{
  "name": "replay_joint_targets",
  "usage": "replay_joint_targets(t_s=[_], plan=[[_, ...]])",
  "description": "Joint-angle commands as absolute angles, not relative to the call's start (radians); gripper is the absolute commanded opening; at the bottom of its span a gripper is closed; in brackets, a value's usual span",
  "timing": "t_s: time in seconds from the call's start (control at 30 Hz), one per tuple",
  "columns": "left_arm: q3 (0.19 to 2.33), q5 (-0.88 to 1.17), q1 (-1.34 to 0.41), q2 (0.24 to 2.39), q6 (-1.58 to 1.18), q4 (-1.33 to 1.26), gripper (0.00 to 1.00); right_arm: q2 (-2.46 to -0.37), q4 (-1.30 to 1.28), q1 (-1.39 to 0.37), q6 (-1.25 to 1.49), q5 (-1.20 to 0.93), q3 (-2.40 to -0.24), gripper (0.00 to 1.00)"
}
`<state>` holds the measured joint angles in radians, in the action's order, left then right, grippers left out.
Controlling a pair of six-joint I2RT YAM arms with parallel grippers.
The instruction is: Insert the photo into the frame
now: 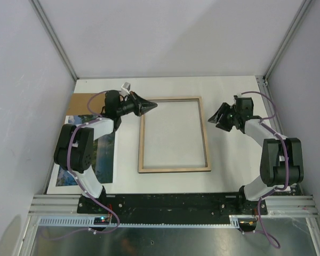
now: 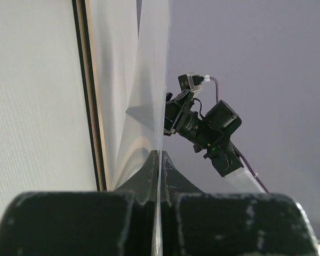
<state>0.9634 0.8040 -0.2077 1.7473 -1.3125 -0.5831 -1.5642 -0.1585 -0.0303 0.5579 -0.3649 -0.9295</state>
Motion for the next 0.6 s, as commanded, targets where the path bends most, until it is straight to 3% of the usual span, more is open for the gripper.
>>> replay_joint_targets(t_s=[0.0,0.57], plan=[[0.954,0.798,-0.220,1.760,-1.342,-0.665,0.00,-1.576,-0.136,-0.039,0.561,-0.369,-0.923,0.59],[0.906,0.807,-0.221,1.751,-1.342,-0.706,0.00,-1.578,-0.140,-0.045,0.554,-0.358,-0.922,0.59]])
